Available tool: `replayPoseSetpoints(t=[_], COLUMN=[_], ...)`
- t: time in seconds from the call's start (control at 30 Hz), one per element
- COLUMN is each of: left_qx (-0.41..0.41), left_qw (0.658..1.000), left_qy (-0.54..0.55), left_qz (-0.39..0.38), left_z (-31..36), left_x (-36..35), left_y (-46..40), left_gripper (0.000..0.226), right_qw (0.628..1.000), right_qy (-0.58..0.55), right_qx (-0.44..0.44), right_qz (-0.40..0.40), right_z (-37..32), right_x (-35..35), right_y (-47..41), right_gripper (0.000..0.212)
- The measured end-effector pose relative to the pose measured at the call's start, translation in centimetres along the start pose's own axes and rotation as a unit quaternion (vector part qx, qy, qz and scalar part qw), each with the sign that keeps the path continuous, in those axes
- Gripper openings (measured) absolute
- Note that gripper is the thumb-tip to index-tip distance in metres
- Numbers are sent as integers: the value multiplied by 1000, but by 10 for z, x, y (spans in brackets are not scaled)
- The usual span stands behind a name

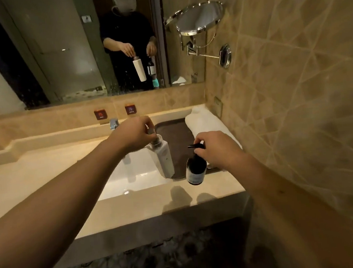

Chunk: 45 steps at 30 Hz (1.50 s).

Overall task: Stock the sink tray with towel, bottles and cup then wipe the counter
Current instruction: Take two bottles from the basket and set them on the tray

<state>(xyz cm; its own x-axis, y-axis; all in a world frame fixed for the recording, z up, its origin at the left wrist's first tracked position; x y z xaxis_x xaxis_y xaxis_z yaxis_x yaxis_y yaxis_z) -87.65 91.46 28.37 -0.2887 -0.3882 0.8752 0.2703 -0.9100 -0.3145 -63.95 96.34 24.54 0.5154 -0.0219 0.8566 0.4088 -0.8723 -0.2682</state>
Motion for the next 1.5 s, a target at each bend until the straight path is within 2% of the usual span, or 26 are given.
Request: replayPoseSetpoints(t=[0.33,0.73,0.87,1.07,1.17,1.5], left_qx=[0,-24,-41,-68,-78,-90], left_qw=[1000,998,998,996,995,995], left_qy=[-5,-1,-7,-20,-20,2], left_qz=[-14,-57,-48,-53,-59,-41], left_z=[-42,-112,-121,-128,-131,-134], left_x=[-81,-179,-198,-212,-215,-223], left_y=[-161,-348,-376,-407,-418,-425], left_gripper=[25,23,26,22,23,27], right_qw=[999,995,996,993,994,993], right_qy=[18,60,47,59,58,65], right_qx=[-28,-48,-45,-56,-63,-60], right_qz=[-5,-65,-55,-85,-72,-81], right_z=[16,37,42,43,42,35], right_x=[-39,-152,-179,-211,-220,-232], right_y=[-132,-305,-335,-371,-380,-388], right_gripper=[17,20,19,18,25,29])
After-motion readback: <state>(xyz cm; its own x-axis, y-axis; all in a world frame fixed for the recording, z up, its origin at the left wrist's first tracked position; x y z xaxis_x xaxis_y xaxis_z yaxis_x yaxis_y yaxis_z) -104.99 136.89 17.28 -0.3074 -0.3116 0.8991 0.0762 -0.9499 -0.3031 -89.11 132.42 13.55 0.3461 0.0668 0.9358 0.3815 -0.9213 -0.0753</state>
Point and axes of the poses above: each hand's wrist, its own y-axis away from the middle knuckle, its own x-axis out of the back of the hand, z = x × y, the point moved 1 cm from there along -y, towards the middle knuckle, and after that the axes turned 12 degrees about z, right-handed, at the moved point
